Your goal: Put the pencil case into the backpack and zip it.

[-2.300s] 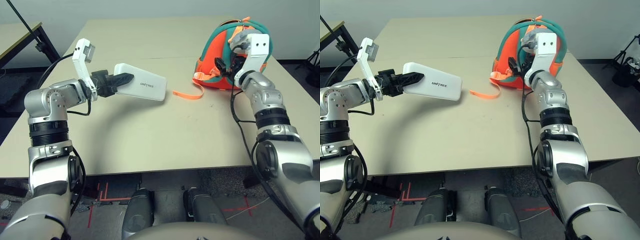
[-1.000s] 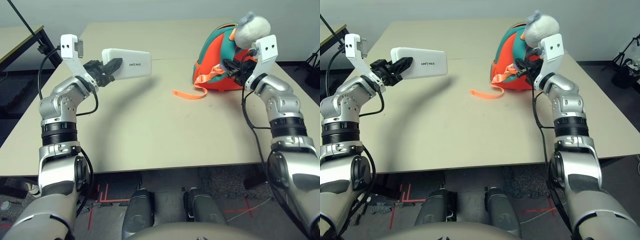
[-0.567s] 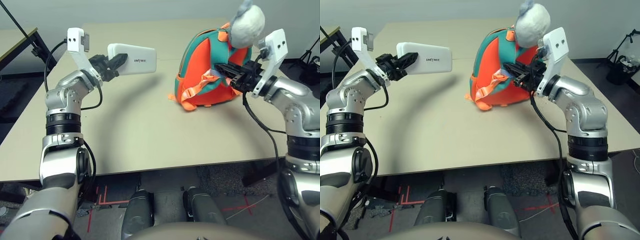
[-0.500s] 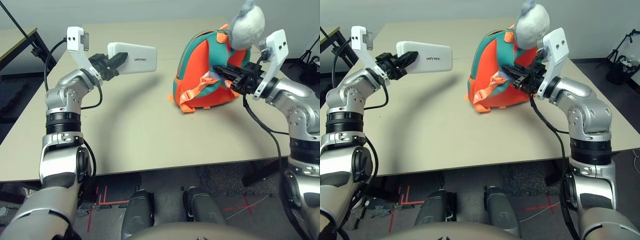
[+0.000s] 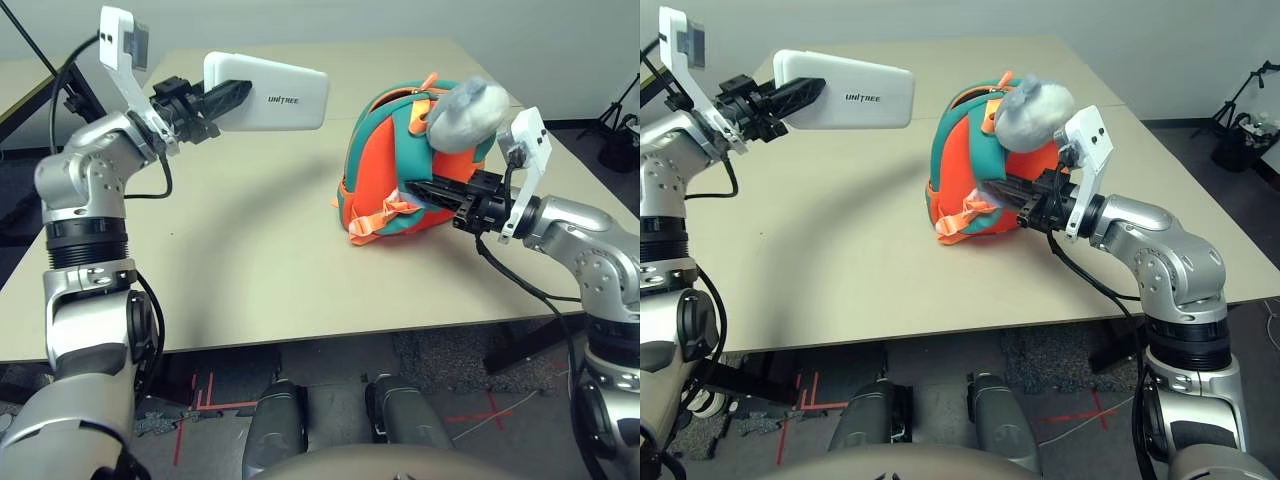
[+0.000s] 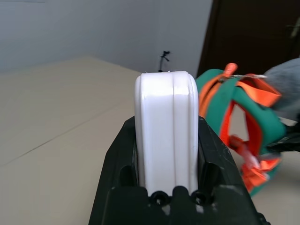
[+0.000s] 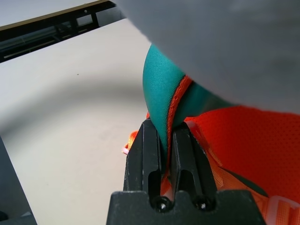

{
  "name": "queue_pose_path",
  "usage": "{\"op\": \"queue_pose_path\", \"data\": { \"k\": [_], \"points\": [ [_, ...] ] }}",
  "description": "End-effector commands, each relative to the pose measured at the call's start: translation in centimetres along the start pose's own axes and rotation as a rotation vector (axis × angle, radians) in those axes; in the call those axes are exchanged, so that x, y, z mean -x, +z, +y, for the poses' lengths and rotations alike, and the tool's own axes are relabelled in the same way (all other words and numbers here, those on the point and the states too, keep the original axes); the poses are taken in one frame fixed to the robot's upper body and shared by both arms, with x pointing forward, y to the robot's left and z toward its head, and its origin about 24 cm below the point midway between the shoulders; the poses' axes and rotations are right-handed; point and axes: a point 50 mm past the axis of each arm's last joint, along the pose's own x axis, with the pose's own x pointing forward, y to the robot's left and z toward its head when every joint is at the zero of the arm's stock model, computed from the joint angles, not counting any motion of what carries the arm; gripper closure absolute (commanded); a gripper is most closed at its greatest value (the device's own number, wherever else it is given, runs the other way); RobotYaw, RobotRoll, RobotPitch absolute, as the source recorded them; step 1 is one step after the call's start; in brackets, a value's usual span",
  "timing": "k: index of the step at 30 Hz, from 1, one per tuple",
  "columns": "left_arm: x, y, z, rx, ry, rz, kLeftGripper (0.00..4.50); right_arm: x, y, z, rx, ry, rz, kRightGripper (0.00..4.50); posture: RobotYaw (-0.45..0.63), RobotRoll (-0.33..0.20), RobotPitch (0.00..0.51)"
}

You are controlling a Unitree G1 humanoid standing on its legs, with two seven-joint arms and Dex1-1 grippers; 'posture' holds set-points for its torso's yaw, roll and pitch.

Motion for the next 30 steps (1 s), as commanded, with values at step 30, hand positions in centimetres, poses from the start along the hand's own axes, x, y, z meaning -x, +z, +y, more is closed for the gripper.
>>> {"op": "queue_pose_path", "data": {
  "k": [30],
  "points": [
    [-7.7,-1.6,-0.4,0.022,-0.37,0.088,3.12,0.3,-0.9,0.2,0.0,0.033,0.02,4.5,-0.19,0.0,0.027]
  ]
}}
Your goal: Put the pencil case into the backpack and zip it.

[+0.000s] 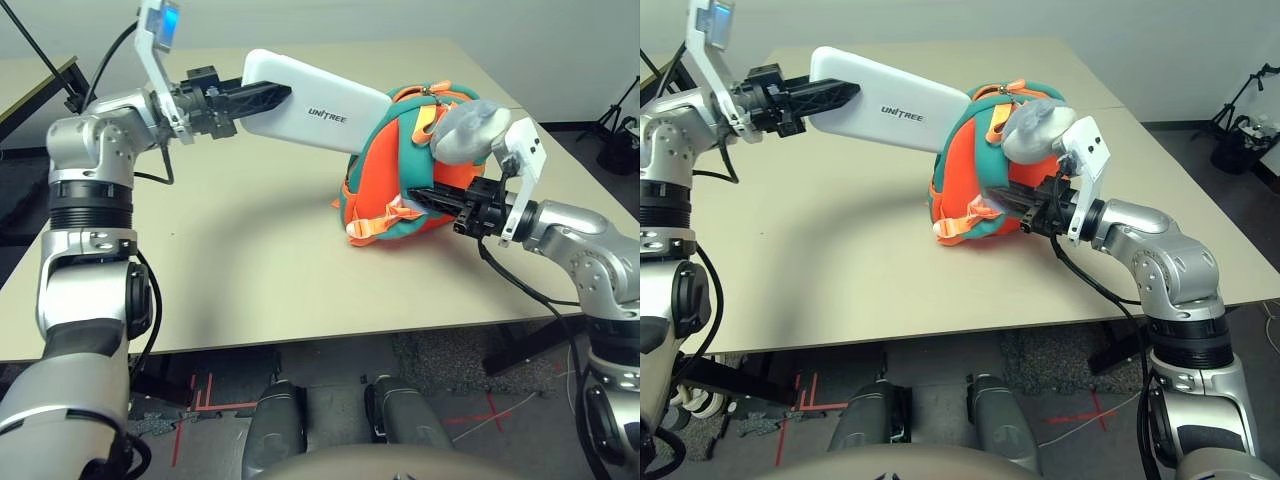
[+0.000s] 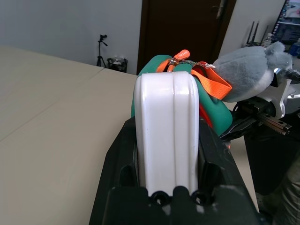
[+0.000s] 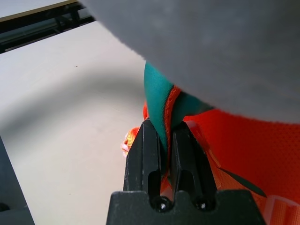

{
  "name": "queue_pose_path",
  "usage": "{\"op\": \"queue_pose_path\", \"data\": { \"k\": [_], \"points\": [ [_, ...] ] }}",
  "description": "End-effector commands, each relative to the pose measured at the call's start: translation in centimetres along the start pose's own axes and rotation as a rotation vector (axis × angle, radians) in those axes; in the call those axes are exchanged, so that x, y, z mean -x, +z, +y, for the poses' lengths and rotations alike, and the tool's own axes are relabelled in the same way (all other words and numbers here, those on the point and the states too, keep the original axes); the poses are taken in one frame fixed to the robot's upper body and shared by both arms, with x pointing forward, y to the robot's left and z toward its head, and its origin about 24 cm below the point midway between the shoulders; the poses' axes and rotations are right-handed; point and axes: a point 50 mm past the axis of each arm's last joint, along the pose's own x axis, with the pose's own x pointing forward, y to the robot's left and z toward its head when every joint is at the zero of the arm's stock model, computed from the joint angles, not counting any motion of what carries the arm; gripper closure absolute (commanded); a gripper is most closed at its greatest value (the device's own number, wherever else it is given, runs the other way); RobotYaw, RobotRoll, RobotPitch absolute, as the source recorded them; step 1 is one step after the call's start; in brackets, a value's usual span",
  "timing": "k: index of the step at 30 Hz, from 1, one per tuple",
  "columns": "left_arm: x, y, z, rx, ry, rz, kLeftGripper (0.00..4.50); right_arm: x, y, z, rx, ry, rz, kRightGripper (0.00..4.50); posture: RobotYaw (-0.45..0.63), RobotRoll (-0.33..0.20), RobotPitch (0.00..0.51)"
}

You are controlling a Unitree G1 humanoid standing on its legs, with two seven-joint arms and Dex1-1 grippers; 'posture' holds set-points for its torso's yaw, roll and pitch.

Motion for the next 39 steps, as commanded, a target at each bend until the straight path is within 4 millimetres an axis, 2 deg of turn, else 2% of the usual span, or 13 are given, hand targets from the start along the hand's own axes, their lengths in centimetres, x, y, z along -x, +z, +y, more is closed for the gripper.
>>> {"op": "queue_pose_path", "data": {
  "k": [1,13,22,27,30,39],
  "points": [
    [-2.0,0.4,-0.2,-0.038,-0.063,0.009,3.12,0.1,0.1,0.6,0.0,0.025,0.002,4.5,-0.2,0.0,0.027],
    [-7.2,-2.6,-0.4,-0.058,-0.114,0.064,3.12,0.2,0.1,0.7,0.008,0.009,0.004,4.5,-0.22,0.0,0.026],
    [-8.9,-4.3,-0.3,-0.084,-0.077,0.094,3.12,0.0,0.2,0.7,0.016,0.008,0.004,4.5,-0.22,0.0,0.022],
    [-8.8,-4.5,-0.1,-0.062,-0.035,0.078,1.35,-0.1,0.3,0.6,0.019,0.009,0.005,4.5,-0.22,0.0,0.021],
    [-8.2,-4.3,0.0,-0.059,-0.03,0.079,0.12,-0.1,0.4,0.6,0.019,0.011,0.005,4.5,-0.21,0.0,0.022],
    [-4.8,-2.1,-0.3,-0.1,-0.016,0.066,0.02,-0.3,0.3,0.5,0.018,0.017,0.006,4.5,-0.2,0.0,0.022]
  ]
}}
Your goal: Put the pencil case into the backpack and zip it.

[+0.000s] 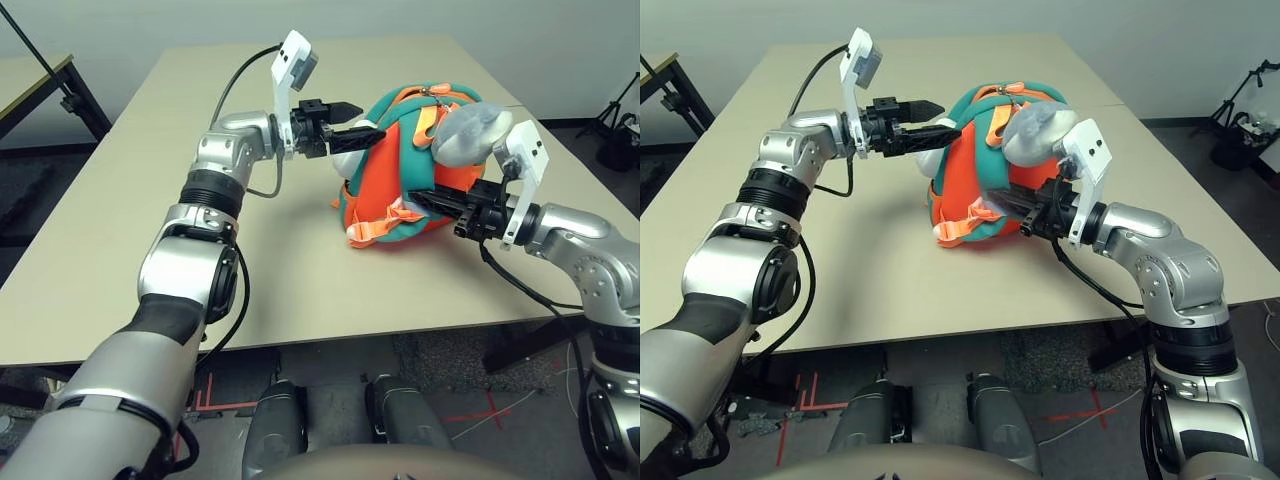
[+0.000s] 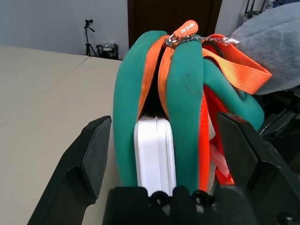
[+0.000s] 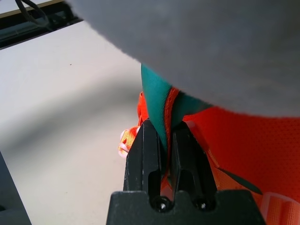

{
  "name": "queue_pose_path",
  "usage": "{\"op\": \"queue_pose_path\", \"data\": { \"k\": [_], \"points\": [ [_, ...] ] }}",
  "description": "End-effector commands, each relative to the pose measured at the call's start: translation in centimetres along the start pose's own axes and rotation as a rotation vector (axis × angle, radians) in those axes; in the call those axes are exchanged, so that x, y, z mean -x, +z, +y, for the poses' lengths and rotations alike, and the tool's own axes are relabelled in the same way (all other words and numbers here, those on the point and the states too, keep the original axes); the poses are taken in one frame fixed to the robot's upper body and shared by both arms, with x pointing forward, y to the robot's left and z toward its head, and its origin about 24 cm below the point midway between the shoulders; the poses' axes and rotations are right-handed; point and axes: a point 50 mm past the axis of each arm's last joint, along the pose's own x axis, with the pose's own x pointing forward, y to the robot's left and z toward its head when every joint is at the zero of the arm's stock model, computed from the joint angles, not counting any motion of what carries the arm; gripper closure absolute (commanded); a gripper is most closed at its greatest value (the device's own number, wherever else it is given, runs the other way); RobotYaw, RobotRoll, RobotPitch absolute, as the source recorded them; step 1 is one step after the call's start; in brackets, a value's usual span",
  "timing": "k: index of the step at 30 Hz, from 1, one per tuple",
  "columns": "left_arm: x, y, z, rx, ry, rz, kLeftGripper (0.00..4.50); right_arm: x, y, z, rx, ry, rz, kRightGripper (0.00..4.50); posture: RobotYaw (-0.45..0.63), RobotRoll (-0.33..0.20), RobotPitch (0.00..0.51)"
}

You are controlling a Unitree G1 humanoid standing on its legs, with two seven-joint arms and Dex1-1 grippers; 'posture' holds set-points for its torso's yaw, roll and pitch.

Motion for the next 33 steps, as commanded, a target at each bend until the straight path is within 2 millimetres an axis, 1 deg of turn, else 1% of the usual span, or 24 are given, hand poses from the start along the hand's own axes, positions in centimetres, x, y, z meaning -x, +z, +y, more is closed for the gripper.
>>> {"op": "queue_pose_path", "data": {
  "k": [1,7,9,12,13,15,19,23,25,33],
  "points": [
    [1.6,0.8,-0.5,-0.01,-0.007,-0.01,0.02,-0.3,0.3,0.3,0.013,0.034,-0.001,4.5,-0.2,0.0,0.022],
    [4.0,1.6,-1.7,-0.041,0.021,0.001,0.02,-0.3,0.2,0.2,0.014,0.036,0.001,4.5,-0.19,0.0,0.018],
    [4.7,1.3,-1.7,-0.041,0.056,0.007,0.02,-0.4,0.2,0.2,0.013,0.036,0.002,4.5,-0.18,0.0,0.017],
    [5.0,0.9,-1.7,-0.023,0.078,0.011,0.02,-0.4,0.2,0.0,0.013,0.036,0.005,4.5,-0.18,0.0,0.016],
    [5.0,0.6,-1.7,-0.019,0.09,0.014,0.18,-0.4,0.2,0.0,0.013,0.037,0.005,4.5,-0.18,0.0,0.015],
    [4.9,0.0,-1.7,-0.009,0.093,0.02,0.66,-0.5,0.2,0.0,0.014,0.039,0.005,4.5,-0.18,0.0,0.014],
    [4.3,-1.3,-1.5,0.033,0.117,0.024,2.19,-0.5,0.2,-0.1,0.017,0.042,0.004,4.5,-0.18,0.0,0.016],
    [3.4,-2.2,-1.4,0.052,0.117,0.024,3.79,-0.5,0.3,-0.1,0.019,0.042,0.004,4.5,-0.19,0.0,0.018],
    [2.8,-2.6,-1.3,0.056,0.119,0.031,4.47,-0.5,0.3,0.0,0.019,0.04,0.003,4.5,-0.2,0.0,0.019],
    [1.3,-3.5,-1.1,0.079,0.113,0.023,4.47,-0.3,0.4,0.1,0.022,0.032,-0.005,4.5,-0.21,0.0,0.021]
  ]
}}
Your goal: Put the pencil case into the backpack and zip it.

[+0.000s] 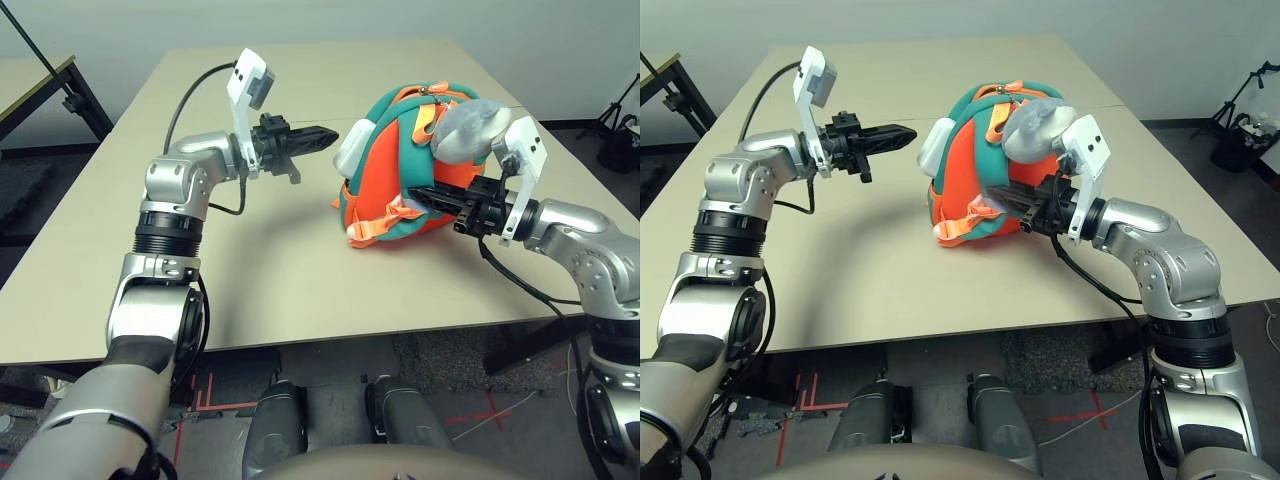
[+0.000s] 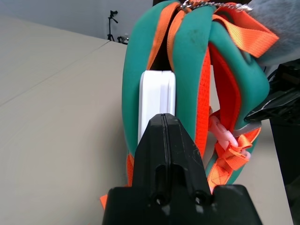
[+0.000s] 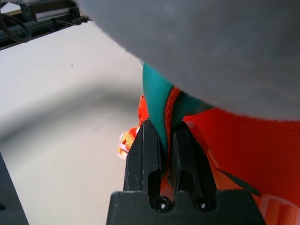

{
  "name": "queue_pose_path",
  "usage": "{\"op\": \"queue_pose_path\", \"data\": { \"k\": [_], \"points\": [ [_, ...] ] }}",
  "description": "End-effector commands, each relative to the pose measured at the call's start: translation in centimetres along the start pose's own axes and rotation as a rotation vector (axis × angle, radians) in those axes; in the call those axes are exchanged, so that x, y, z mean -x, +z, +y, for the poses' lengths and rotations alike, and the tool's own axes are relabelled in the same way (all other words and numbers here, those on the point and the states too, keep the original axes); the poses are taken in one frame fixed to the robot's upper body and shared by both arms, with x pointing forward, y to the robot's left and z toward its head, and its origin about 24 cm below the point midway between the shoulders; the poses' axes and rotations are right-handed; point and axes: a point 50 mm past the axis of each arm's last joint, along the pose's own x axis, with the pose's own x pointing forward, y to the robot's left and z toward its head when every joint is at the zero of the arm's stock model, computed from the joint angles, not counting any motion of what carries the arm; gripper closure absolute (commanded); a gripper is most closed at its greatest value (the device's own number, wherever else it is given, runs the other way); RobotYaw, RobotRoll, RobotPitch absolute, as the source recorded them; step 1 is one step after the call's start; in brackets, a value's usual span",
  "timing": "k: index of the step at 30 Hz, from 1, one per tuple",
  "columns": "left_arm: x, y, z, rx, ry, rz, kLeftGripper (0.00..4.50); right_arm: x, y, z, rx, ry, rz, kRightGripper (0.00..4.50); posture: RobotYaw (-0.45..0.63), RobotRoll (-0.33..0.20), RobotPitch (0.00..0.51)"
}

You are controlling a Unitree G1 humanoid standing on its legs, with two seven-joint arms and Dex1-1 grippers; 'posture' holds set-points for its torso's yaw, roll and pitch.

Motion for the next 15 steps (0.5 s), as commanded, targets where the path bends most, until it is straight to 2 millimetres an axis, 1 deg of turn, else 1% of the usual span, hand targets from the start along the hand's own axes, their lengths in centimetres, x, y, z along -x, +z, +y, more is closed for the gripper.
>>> {"op": "queue_pose_path", "data": {
  "k": [1,12,15],
  "points": [
    [-0.6,-0.2,0.2,-0.008,0.007,0.018,4.47,-0.1,0.3,0.5,0.017,0.025,-0.005,4.5,-0.21,0.0,0.021],
    [-2.1,-1.1,0.4,0.04,0.009,-0.003,4.47,0.0,0.2,0.8,0.014,0.022,-0.011,4.5,-0.22,0.0,0.023],
    [-2.9,-1.4,0.3,0.046,-0.001,0.0,4.47,0.0,0.3,0.9,0.014,0.025,-0.013,4.5,-0.22,0.0,0.023]
  ]
}}
